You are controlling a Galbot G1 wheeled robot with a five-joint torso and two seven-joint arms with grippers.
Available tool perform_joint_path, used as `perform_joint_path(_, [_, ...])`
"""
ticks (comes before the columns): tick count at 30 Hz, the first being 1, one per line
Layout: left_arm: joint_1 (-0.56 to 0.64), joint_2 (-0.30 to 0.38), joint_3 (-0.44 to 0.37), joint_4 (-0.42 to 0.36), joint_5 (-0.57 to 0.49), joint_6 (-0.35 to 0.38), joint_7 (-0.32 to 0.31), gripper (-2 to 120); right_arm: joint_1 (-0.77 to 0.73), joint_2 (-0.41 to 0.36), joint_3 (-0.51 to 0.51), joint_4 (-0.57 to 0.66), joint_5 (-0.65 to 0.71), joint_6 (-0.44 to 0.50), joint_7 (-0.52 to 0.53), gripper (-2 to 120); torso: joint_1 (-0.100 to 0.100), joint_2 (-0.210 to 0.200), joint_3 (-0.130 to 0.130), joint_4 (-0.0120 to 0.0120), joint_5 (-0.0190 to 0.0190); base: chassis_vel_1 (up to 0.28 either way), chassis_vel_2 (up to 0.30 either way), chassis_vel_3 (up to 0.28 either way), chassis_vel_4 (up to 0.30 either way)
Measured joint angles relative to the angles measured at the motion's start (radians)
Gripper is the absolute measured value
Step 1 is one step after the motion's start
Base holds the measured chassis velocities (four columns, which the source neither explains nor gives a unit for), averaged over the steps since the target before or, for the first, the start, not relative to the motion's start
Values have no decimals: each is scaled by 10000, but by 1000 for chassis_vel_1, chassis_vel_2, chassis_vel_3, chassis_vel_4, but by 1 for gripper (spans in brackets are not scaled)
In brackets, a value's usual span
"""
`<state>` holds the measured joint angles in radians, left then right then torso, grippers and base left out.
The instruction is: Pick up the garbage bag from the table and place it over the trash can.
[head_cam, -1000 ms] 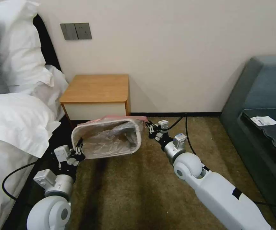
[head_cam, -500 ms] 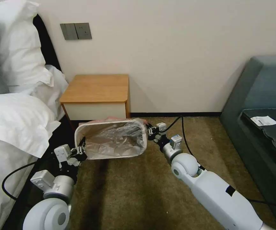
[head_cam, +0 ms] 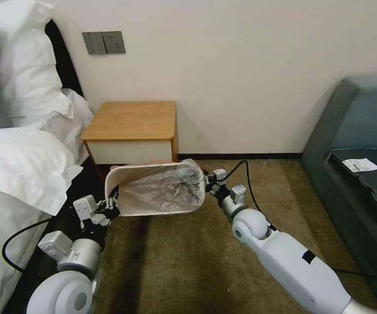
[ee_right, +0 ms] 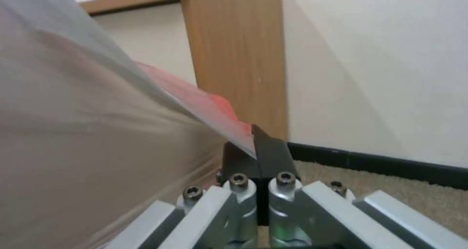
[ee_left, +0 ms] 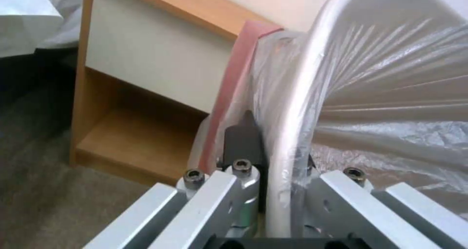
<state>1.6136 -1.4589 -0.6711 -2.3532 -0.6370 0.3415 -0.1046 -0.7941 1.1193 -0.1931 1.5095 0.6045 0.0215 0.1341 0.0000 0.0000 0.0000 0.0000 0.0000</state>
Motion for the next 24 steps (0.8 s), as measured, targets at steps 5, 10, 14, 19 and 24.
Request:
perform_joint_path(5, [-21,-21,4,-11,-6,6,-19,0,2,119,-44,-173,-94,36,-6,0,0,0,0,0,0,0,0,0,0])
perform_joint_path(10, [-126,-27,-71,96,15,5,-68,0,-56,145,-51,-91,-155,33,2,0,0,1,0,1,0,0,0,0,0])
perform_joint_path(14, [-413,-15,-300,476,108,4,-140,0,-431,29,68,438,-345,-1,70,5,0,0,0,1,-1,0,0,0,0])
perform_joint_path(19, [-916,3,-486,970,172,0,-226,0,-942,-246,195,1356,-504,-61,156,22,0,1,0,0,0,0,0,0,0])
perform_joint_path(24, [-1308,-6,-501,1471,299,-4,-271,0,-1447,-467,394,2235,-607,-110,267,41,0,0,0,0,2,0,0,0,0])
